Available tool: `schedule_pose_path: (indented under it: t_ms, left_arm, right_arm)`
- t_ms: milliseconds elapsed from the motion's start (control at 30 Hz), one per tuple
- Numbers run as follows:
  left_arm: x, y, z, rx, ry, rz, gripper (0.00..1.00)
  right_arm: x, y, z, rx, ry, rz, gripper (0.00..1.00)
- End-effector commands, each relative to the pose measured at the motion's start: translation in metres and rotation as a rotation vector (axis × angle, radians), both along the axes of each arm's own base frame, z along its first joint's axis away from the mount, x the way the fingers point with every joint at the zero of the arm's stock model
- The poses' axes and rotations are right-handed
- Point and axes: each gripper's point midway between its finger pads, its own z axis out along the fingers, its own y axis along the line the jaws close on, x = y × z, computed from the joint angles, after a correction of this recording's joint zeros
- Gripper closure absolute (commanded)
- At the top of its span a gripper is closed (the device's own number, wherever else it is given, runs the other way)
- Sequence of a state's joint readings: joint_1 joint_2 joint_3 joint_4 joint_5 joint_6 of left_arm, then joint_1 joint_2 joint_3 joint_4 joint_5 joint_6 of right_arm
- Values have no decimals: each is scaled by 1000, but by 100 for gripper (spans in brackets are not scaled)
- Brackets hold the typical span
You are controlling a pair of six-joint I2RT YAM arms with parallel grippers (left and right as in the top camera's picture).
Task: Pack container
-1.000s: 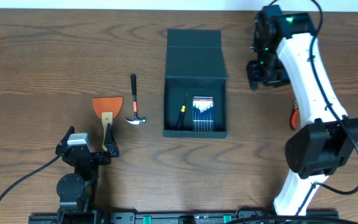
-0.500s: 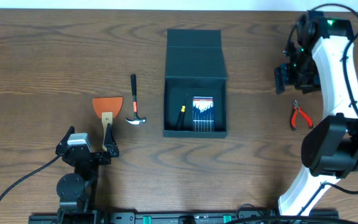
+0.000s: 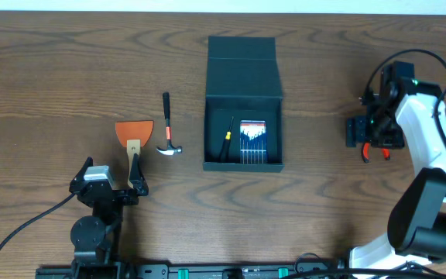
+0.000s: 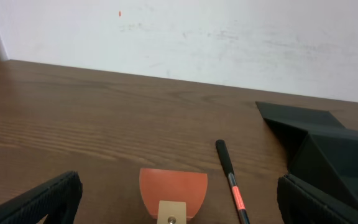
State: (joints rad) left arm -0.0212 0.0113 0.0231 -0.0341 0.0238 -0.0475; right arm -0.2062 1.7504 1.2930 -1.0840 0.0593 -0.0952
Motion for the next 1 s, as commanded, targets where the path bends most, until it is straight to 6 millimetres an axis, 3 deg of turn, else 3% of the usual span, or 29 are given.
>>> schedule_pose_path:
  t_ms: [0,133,300,533,967]
  left_arm:
    - [-1,3,-18,12,55,12,1]
    - [-1,3,-18,12,55,12,2]
    - [-1,3,-18,12,55,12,1]
    - [-1,3,-18,12,55,12,1]
    - [-1,3,-18,12,55,12,2]
  right_arm:
    - [-11,-9,-11,6,5,-23,16]
    - [-12,-14,-24,2,-10,-44,14]
    - [-5,-16,-25,-5,-41,-67,7]
    - [-3,-17,-30,-3,-42,-105,14]
    - [3,-17,-63,11,6,-103,11]
